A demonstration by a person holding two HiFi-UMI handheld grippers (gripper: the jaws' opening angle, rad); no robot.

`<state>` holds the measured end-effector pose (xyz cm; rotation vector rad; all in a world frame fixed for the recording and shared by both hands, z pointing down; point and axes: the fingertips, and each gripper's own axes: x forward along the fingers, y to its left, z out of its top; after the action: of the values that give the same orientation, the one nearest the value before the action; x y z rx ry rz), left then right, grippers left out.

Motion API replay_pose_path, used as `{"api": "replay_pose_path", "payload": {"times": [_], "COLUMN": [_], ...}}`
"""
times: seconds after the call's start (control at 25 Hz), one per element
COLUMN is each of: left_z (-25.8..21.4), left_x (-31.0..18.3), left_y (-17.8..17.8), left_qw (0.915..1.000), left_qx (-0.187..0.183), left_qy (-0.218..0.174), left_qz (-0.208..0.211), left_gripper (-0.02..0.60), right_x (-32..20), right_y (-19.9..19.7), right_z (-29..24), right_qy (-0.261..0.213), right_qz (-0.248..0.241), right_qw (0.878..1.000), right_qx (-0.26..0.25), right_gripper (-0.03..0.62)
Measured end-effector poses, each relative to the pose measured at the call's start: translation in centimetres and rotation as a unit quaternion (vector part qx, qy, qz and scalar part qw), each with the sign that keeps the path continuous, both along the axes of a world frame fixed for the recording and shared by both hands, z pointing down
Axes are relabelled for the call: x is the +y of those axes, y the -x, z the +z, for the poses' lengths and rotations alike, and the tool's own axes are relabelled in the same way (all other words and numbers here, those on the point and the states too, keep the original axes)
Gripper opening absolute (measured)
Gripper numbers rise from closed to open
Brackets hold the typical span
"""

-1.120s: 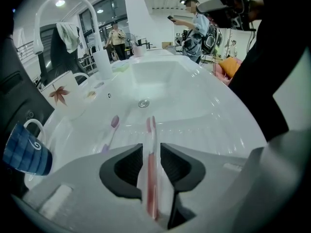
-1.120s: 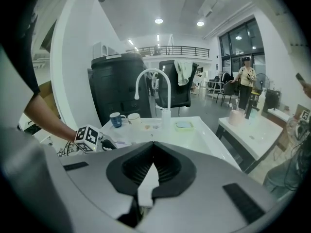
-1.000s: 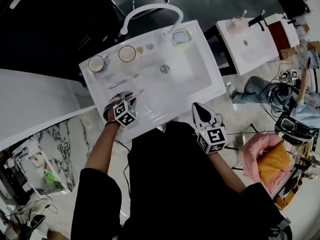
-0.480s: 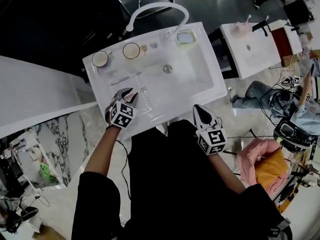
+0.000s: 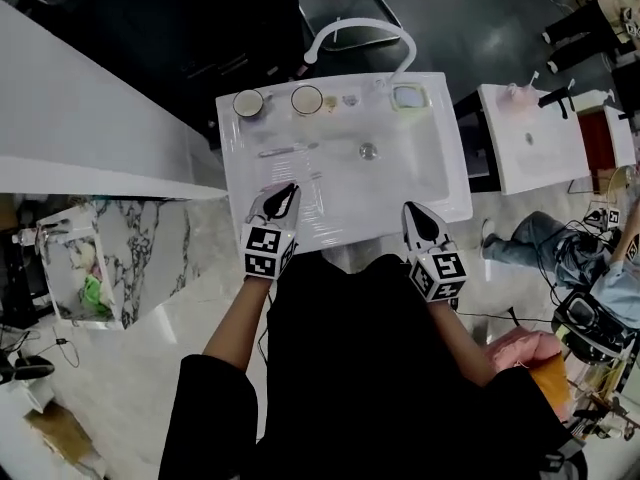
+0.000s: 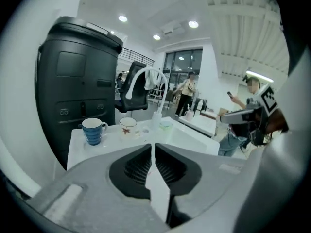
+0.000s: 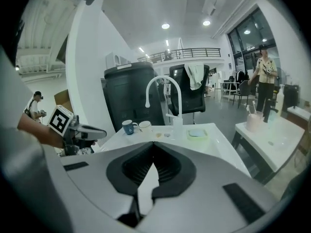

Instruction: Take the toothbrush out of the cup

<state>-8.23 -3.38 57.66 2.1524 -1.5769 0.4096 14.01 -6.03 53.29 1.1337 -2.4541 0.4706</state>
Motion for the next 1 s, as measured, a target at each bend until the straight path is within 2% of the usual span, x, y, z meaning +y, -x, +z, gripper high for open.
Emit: {"api": "replay_pose_path", "payload": {"times": [0.28,0.56,0.76,1.0], "left_z": [-5.5,-9.6,-12.3,-13.9], "left_x": [3.9,5.8,9.3,13.8], "left_y": [-4.3,-9.2,-12.5,-15.3], "left_qw": [0.9933,0.9873,0.979,0.9718], "left_qx": [0.065,0.031,0.007,0.001], "left_qy": [-0.056,-0.101,-0.132,-0.129], "left_qz": [-0.078,-0.119,-0.156,-0.197], "left_gripper": [0.025,0.023,0.023,0.023], "right_x": [0.1,0.9,3.4,4.9], "right_y": [-2.6,-6.5,-8.8,-12.0], "right_z": [-2.0,-5.0,-7.5,-10.6], "right_qy": [-0.017,-0.059,-0.088,-0.111], "right_qz": [-0.041,-0.079,-0.113,-0.123], "right_qw": [0.999,0.994,0.988,0.983], "right_qx": [-0.023,-0.048,-0.06,-0.08], "right_gripper": [-0.002,-0.002,-0.002,-0.002]}}
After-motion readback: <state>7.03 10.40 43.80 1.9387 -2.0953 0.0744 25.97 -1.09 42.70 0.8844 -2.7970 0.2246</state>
